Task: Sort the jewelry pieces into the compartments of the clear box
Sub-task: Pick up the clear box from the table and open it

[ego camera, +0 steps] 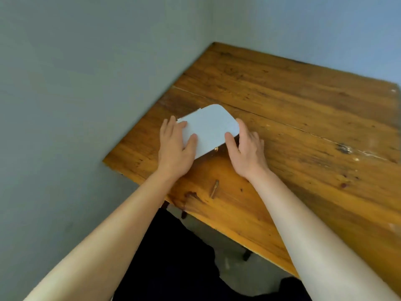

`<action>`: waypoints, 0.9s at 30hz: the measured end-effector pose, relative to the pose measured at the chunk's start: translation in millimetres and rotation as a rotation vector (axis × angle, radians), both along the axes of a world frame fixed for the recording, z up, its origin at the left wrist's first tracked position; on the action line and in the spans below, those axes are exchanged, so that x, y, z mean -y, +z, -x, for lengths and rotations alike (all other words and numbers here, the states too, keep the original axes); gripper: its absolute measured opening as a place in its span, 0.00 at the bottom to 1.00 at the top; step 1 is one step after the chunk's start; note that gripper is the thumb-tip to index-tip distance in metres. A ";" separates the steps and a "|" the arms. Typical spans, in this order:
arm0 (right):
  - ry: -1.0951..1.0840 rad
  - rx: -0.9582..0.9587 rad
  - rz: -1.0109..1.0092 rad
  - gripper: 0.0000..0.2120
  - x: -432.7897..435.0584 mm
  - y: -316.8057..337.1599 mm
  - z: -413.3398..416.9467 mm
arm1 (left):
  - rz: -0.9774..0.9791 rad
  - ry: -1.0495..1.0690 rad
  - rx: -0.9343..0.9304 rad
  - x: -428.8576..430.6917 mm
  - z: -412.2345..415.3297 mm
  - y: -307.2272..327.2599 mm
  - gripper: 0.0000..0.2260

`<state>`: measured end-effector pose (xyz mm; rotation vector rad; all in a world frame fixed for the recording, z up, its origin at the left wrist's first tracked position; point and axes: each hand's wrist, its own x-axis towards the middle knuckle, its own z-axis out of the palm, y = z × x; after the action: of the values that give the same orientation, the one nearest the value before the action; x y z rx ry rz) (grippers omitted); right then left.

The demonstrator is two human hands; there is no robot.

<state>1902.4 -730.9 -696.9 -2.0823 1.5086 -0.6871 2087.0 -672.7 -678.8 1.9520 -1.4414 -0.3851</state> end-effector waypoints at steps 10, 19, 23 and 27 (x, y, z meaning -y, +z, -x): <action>-0.099 0.097 -0.255 0.35 -51.7 -3.0 31.9 | -0.009 -0.244 0.188 -57.4 -0.3 -18.3 0.40; -0.087 -0.059 -0.059 0.42 -64.3 -18.9 26.0 | 0.098 -0.165 0.217 -51.9 -4.4 -10.8 0.39; -0.082 -0.086 -0.010 0.41 -63.6 -24.1 28.3 | 0.140 -0.061 0.063 -45.3 -0.7 3.6 0.36; -0.042 -0.038 0.091 0.35 -65.2 -24.8 27.7 | 0.205 -0.008 -0.003 -36.9 -9.4 17.4 0.30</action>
<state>1874.6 -665.6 -721.7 -2.1474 1.5736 -0.7488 2096.4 -635.8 -661.3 1.7805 -1.4280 -0.2339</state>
